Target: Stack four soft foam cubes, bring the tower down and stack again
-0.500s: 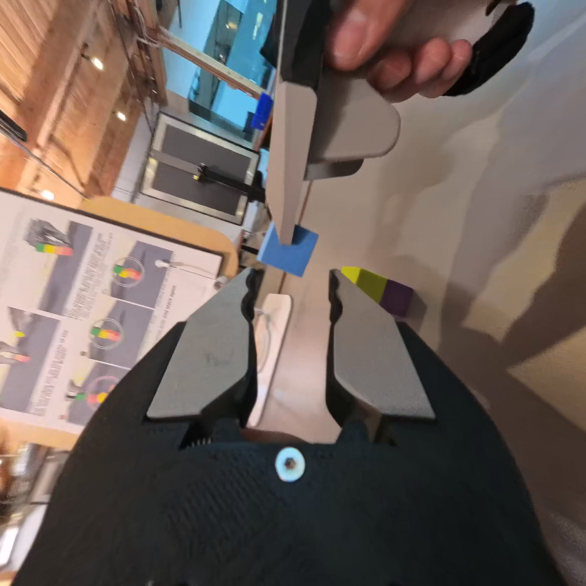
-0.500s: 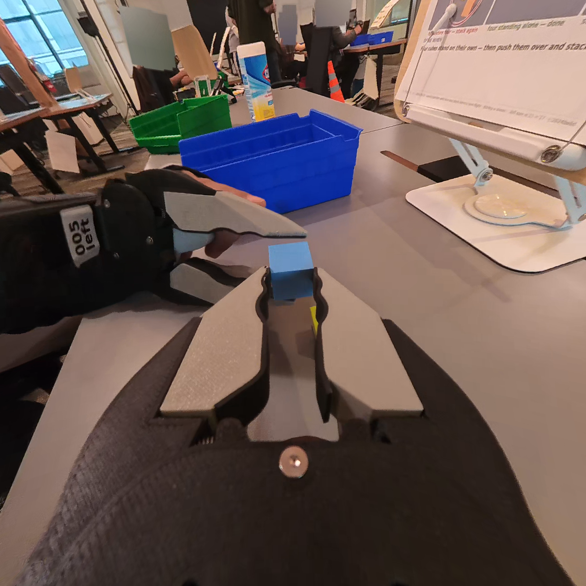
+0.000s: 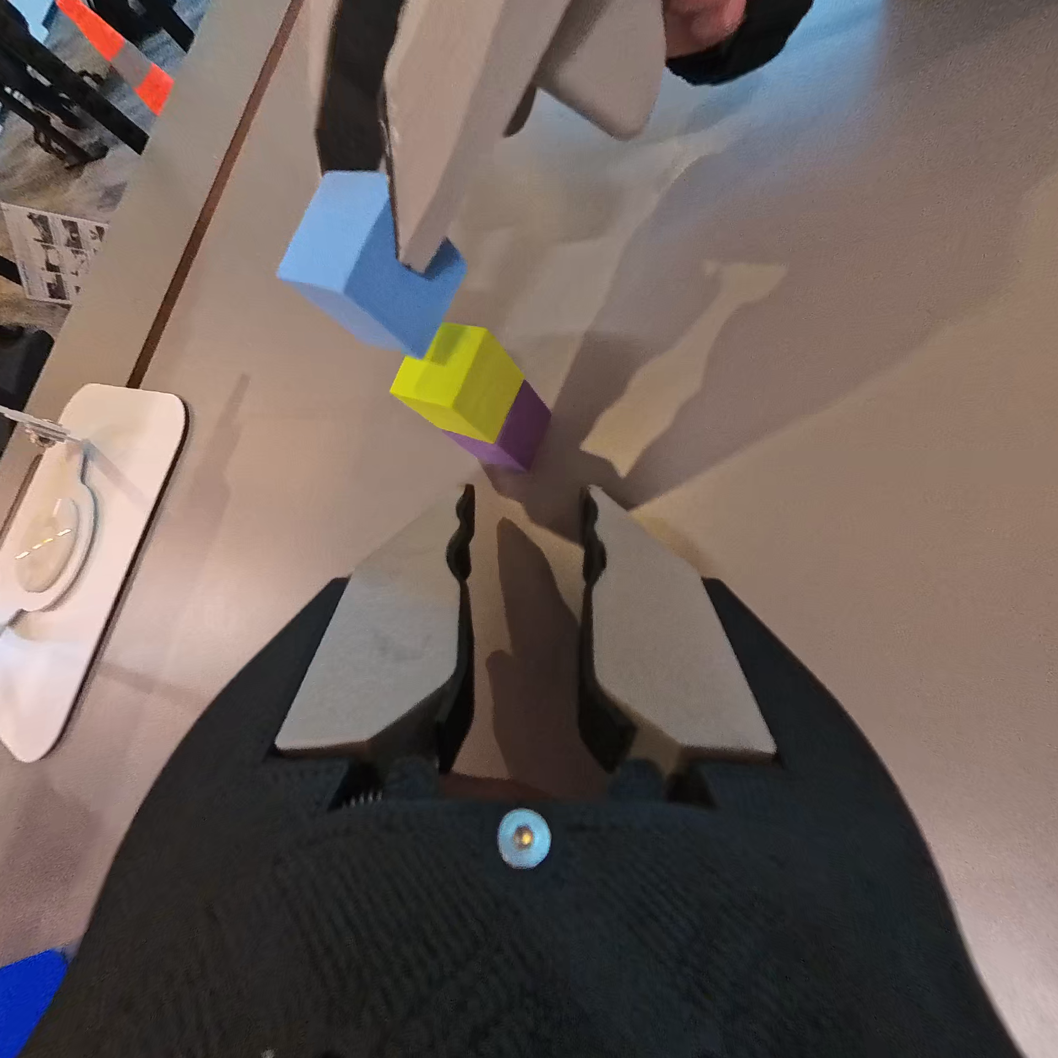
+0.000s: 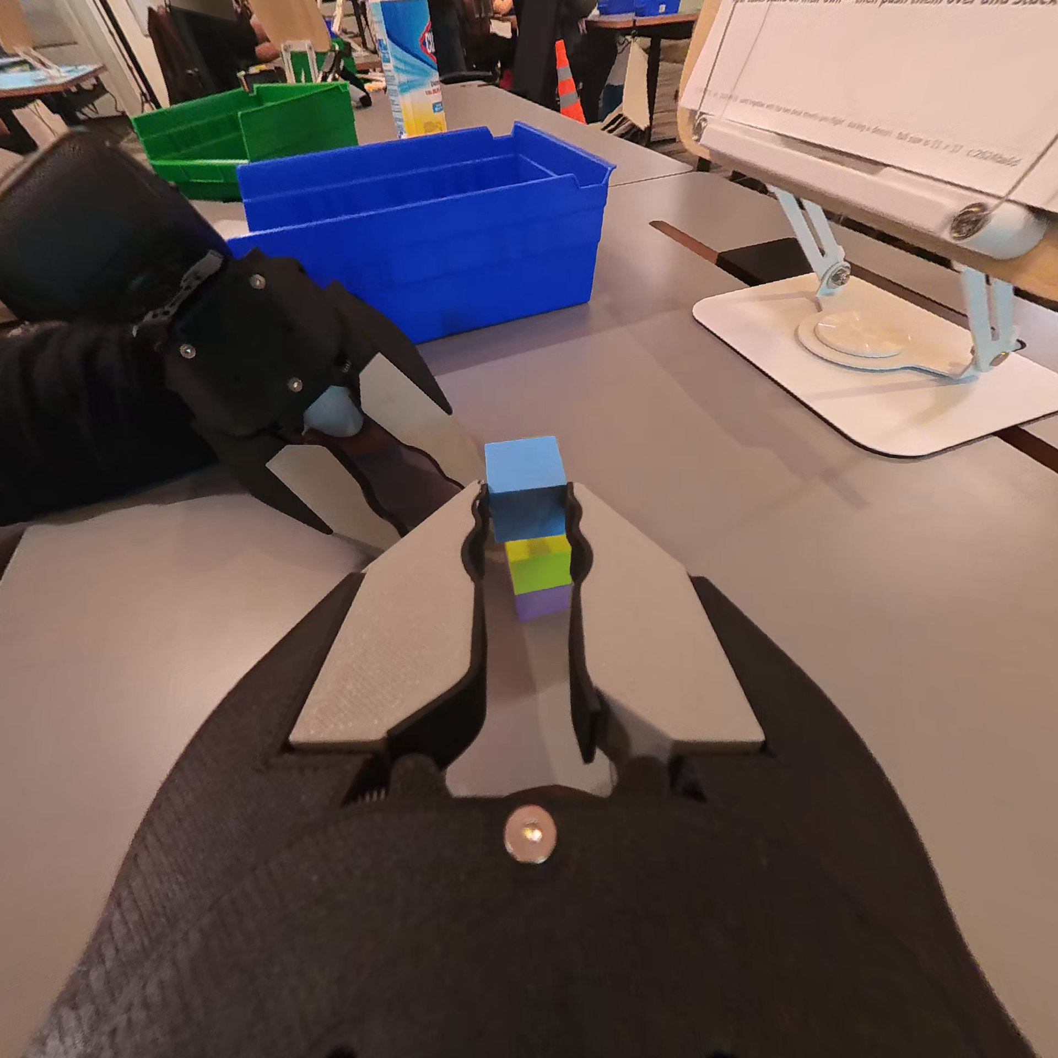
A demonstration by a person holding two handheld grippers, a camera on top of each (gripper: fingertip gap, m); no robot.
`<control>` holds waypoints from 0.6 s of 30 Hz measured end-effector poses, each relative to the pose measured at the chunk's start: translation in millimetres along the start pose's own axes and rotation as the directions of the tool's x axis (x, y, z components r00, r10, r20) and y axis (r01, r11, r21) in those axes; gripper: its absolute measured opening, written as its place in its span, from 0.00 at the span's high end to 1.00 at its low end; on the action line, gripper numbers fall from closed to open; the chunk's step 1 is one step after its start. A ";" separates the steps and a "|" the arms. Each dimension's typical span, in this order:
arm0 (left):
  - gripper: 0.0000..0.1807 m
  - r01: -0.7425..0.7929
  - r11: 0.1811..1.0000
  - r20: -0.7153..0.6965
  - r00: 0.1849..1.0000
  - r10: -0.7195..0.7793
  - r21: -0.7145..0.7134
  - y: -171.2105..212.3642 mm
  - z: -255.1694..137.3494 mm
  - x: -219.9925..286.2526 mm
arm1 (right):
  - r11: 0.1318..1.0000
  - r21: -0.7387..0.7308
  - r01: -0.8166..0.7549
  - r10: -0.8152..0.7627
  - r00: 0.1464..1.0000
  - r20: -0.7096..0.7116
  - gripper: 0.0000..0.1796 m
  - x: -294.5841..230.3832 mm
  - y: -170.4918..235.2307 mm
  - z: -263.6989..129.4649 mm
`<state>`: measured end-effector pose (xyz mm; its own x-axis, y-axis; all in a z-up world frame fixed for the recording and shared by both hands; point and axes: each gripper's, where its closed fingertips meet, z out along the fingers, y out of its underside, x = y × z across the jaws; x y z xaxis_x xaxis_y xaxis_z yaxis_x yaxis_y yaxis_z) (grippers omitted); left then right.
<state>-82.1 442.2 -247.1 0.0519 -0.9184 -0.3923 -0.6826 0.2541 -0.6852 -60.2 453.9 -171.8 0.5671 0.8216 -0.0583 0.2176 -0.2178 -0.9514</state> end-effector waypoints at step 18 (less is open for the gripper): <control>0.89 0.118 0.993 -0.035 0.992 -0.118 0.011 -10.7 8.1 4.5 | 0.999 0.003 0.052 -0.052 0.998 0.046 0.87 2.2 6.0 5.9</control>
<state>-68.7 437.8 -246.5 0.1066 -0.9519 -0.2873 -0.6633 0.1471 -0.7337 -62.4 457.5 -179.5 0.5173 0.8555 -0.0223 0.2449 -0.1729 -0.9540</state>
